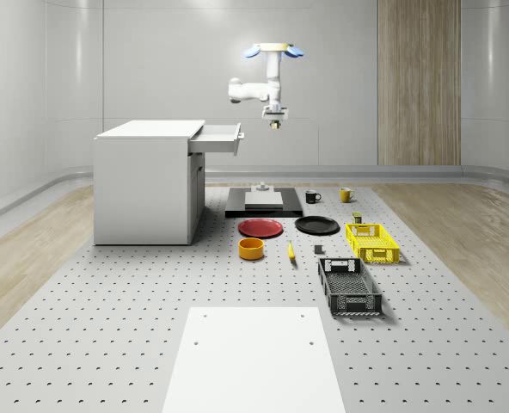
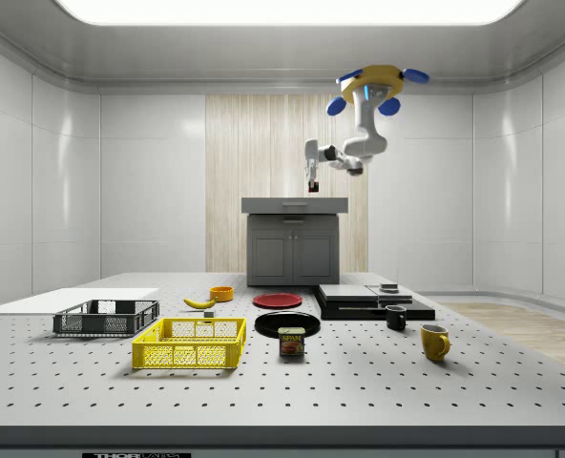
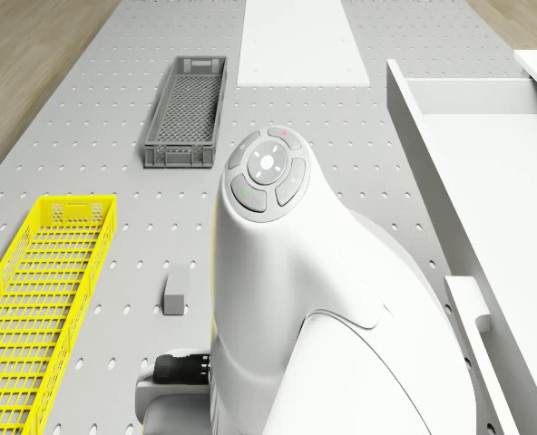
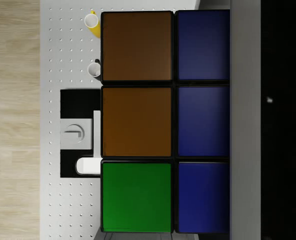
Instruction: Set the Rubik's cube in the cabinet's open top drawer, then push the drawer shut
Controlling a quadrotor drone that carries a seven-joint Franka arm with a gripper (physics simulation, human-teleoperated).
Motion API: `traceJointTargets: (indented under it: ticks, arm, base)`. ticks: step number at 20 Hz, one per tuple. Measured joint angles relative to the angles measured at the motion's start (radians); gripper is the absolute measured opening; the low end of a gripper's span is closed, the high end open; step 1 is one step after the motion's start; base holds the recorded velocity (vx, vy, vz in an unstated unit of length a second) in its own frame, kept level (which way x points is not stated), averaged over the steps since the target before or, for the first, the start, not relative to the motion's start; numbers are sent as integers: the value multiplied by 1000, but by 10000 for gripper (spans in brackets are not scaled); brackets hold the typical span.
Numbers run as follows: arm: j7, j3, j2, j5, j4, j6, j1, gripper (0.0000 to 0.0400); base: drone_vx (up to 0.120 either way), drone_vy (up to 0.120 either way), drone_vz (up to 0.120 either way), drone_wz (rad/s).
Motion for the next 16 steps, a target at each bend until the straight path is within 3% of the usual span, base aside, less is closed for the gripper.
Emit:
traceJointTargets:
  ticks: [13, 16]
  arm:
    - [1, 1, -8, 3, 0, 8, -1, 325]
    - [1, 1, -10, 4, 0, 9, -1, 325]
  base:
    - [0, -120, 120, 0]
    - [0, -120, 13, 0]
